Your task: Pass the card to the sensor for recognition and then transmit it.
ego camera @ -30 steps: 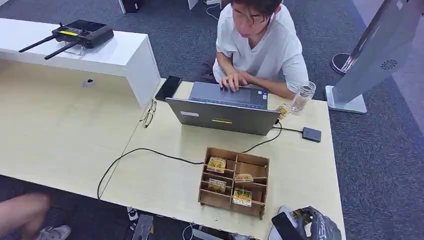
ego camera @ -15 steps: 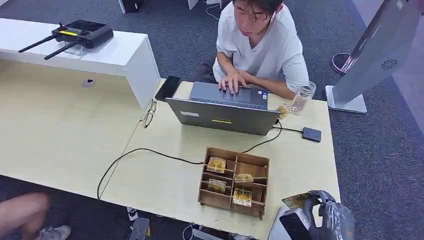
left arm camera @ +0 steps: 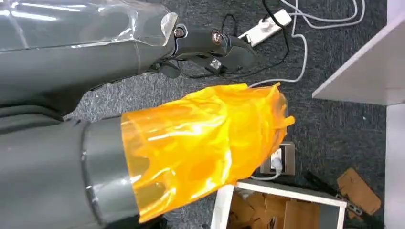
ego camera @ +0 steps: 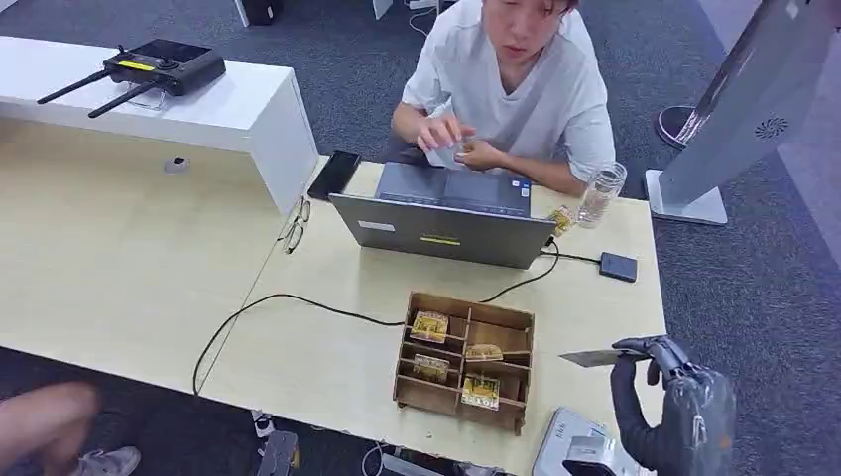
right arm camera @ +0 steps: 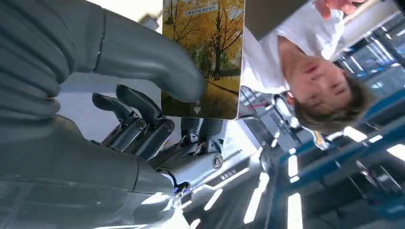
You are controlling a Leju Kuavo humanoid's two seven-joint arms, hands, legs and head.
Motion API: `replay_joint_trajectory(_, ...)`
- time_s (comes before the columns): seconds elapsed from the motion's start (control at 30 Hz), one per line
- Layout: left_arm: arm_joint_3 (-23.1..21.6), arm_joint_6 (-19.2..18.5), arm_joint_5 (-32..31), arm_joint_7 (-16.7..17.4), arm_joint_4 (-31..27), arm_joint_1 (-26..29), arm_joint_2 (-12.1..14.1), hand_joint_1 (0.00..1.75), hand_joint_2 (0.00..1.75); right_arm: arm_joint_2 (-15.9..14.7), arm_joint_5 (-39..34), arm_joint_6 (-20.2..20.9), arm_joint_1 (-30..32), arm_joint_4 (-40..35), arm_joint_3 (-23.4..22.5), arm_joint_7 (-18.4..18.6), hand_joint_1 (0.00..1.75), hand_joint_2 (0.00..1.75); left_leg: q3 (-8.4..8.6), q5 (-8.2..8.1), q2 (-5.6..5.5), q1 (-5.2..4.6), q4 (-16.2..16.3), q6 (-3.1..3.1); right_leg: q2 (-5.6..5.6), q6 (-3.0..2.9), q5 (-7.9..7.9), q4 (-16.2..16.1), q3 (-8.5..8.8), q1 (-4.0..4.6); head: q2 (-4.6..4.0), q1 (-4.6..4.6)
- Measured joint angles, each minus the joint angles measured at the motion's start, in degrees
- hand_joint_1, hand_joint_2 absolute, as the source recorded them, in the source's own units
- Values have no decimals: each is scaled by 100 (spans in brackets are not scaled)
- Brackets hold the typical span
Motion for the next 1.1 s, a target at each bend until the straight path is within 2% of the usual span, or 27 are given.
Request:
replay_joint_trajectory(0.2,-55,-63,-92,291,0,-182,-50,0,0,98,44,291,-638,129,-37,-101,175,175,2,7,-1,0,1,6,-1,0,4,1,1,0,0,0)
replay_joint_trajectory(0.53,-271,-155,-249,363,2,-175,-85,0,0,181,-210,387,-1212,688,-146,-200,175,175,-6,11,-21,-1,2,11,-22,1,4,1,3,-1,0,0)
replay_joint_trajectory(0.73,-385,-227,-304,455,0,-176,-94,0,0,256,-199,580,-1623,1032,-287,-22,175,175,-6,16,-27,-2,5,18,-28,9,12,0,3,-2,0,0)
replay_joint_trajectory(0.9,-450,-249,-330,486,0,-175,-96,0,0,328,-129,599,-1769,1167,-328,34,175,175,-11,24,-36,-2,4,18,-36,12,16,0,3,-2,0,0)
replay_joint_trajectory(1.1,-531,-256,-302,483,0,-173,-96,0,0,402,-153,516,-1772,1233,-328,-84,175,175,-16,31,-51,-2,4,17,-48,13,16,0,2,-2,0,0)
